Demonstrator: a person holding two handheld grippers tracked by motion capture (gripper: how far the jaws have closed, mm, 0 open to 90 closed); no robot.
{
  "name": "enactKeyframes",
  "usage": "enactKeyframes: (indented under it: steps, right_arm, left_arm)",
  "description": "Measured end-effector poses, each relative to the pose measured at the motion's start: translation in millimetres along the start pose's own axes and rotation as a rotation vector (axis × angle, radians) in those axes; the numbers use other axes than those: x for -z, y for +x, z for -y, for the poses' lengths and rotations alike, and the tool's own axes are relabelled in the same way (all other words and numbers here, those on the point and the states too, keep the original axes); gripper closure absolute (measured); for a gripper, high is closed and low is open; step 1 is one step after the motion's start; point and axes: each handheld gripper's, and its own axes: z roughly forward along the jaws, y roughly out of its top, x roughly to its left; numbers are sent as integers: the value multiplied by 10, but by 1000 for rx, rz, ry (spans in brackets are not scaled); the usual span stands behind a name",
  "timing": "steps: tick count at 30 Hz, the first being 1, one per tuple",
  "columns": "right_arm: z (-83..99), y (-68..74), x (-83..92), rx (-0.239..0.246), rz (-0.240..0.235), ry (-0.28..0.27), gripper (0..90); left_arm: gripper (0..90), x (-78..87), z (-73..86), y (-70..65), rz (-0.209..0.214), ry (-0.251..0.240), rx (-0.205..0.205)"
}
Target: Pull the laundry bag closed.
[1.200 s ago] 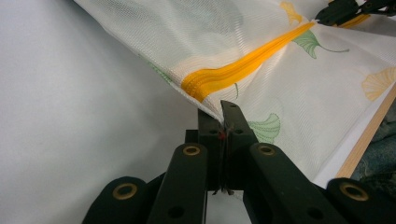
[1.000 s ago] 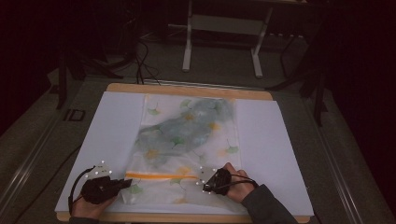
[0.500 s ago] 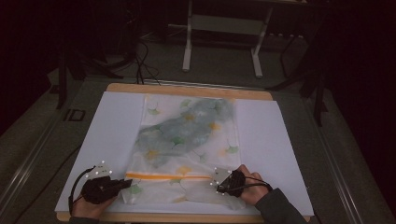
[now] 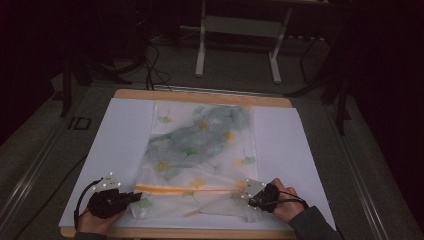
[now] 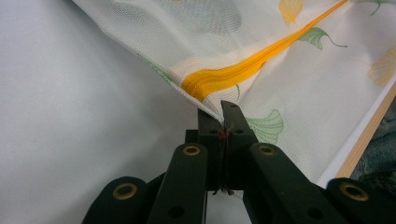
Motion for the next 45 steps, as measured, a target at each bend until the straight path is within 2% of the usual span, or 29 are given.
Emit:
enactKeyframes:
  steps: [8,14,16,20,24,28,31,37,41,45]
  right_arm:
    - [217,-49,126,-23,28,25,900]
    - [347,-19,179,-49,21,15,900]
    - [373,-6,175,-57,7,13,900]
    - [411,-13,184,-94,-5,-15,884]
    - [439,-47,221,-133,-23,-44,766]
    - [471,-97,272,-197,-43,-97,687]
    - [504,-152,298,-267,-55,-151,640]
    - [568,-222,250,-374,-54,-182,583]
    - [620,-261,187,-447,-60,-182,541]
    - [682,-277,123,-536,-42,-203,527]
  left_arm:
    - [886,-1,4,2,7,-2,4]
    - [885,-22,5,-15,18,12,2]
    - [879,-26,11,-14,39,18,4]
    - [749,-21,35,4,49,16,12]
    - [652,31,42,24,34,-13,28]
    - [610,70,49,36,9,-35,29]
    - [596,119,47,49,-9,-70,34]
    - [597,143,48,80,-71,-84,41]
    - [588,122,44,99,-147,-96,44]
    - [578,58,40,129,-234,-87,46]
